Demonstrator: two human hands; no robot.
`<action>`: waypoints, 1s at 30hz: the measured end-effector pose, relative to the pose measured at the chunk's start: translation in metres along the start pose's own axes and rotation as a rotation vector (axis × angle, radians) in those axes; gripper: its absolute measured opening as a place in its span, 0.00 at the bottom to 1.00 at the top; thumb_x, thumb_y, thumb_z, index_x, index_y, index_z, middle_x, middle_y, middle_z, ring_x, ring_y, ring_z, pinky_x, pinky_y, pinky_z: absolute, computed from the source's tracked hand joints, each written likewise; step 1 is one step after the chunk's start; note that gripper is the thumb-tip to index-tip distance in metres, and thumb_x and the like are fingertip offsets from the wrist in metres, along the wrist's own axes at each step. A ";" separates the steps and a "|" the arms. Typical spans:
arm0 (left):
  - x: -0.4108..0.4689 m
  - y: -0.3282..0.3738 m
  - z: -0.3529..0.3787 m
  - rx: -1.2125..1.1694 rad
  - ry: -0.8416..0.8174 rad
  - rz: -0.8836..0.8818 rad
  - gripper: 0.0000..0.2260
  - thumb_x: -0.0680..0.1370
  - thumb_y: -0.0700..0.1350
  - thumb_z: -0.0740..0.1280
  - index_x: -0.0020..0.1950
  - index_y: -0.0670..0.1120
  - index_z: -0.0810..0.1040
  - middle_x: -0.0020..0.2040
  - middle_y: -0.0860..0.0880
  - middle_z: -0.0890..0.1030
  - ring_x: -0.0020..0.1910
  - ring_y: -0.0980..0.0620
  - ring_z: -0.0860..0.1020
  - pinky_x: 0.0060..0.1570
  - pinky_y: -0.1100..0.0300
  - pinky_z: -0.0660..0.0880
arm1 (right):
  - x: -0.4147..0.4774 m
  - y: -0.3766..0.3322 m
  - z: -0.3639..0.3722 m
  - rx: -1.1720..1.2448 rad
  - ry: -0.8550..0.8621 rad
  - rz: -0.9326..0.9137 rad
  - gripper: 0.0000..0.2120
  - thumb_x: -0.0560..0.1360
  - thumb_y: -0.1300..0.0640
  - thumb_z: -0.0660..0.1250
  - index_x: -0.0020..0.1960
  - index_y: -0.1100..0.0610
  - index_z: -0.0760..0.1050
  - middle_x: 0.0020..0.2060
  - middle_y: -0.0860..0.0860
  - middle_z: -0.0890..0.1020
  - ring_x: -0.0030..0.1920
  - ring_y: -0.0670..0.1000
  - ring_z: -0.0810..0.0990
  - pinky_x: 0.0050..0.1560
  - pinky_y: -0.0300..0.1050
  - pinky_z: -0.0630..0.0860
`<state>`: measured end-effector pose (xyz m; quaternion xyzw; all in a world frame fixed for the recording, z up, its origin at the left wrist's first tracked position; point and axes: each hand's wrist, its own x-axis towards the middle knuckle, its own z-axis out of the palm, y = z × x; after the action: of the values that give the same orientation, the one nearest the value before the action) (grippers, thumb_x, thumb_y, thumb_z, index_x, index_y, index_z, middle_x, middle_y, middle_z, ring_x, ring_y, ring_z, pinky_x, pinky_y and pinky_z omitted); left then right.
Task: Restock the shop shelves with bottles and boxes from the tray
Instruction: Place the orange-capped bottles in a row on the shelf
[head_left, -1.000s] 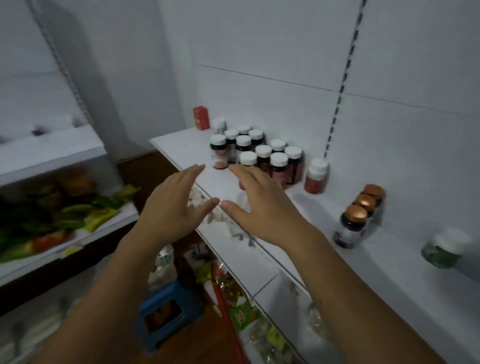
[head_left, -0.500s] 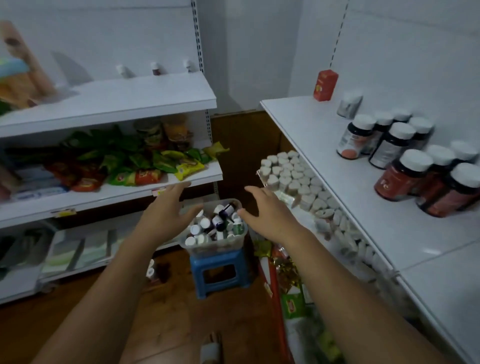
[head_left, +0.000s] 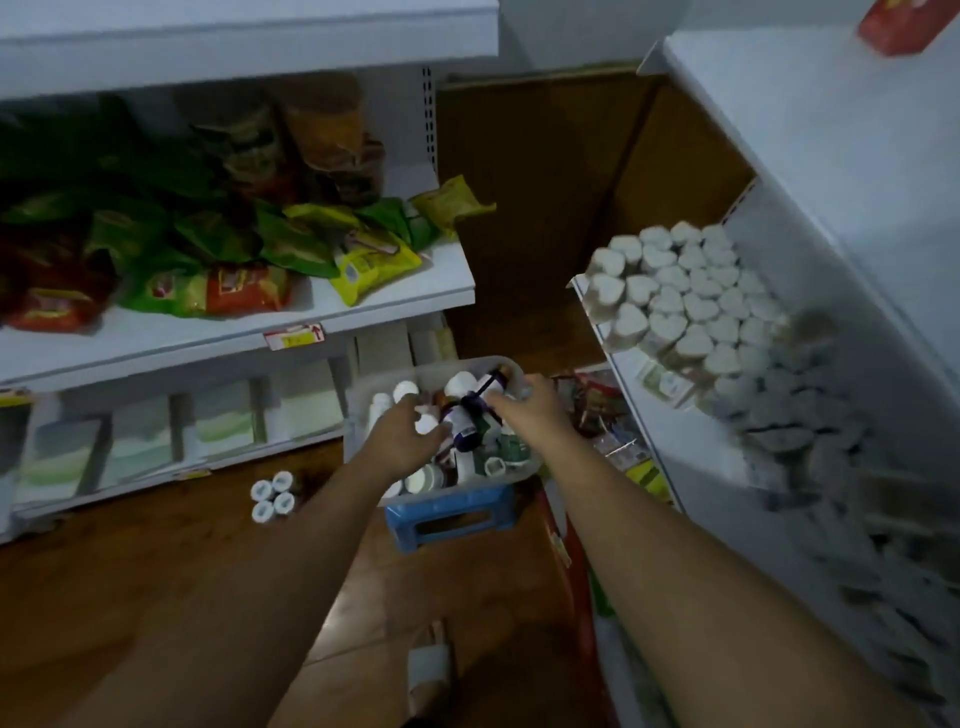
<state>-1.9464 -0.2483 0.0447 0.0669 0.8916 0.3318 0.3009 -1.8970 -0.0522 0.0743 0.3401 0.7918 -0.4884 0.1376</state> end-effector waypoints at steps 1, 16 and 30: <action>0.017 -0.003 0.012 0.002 -0.018 -0.005 0.29 0.80 0.53 0.72 0.77 0.43 0.69 0.70 0.42 0.77 0.68 0.42 0.76 0.58 0.59 0.70 | 0.022 0.005 0.008 -0.011 0.017 0.020 0.26 0.80 0.47 0.72 0.73 0.57 0.70 0.58 0.52 0.78 0.61 0.56 0.78 0.53 0.46 0.71; 0.133 -0.050 0.101 -0.003 -0.013 -0.013 0.33 0.71 0.56 0.71 0.72 0.46 0.66 0.69 0.39 0.73 0.66 0.38 0.75 0.62 0.44 0.78 | 0.173 0.063 0.102 -0.011 0.252 0.077 0.37 0.72 0.49 0.79 0.71 0.54 0.61 0.57 0.57 0.80 0.53 0.61 0.84 0.48 0.61 0.86; -0.005 0.060 -0.035 -0.818 0.064 0.106 0.13 0.84 0.40 0.64 0.65 0.52 0.79 0.51 0.43 0.87 0.48 0.42 0.86 0.55 0.41 0.81 | -0.017 -0.039 -0.001 0.502 0.242 -0.222 0.13 0.74 0.55 0.72 0.58 0.50 0.79 0.49 0.52 0.86 0.48 0.52 0.86 0.47 0.53 0.84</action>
<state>-1.9675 -0.2227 0.1064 -0.0227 0.6903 0.6759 0.2570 -1.9101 -0.0693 0.1108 0.3306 0.6894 -0.6366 -0.1005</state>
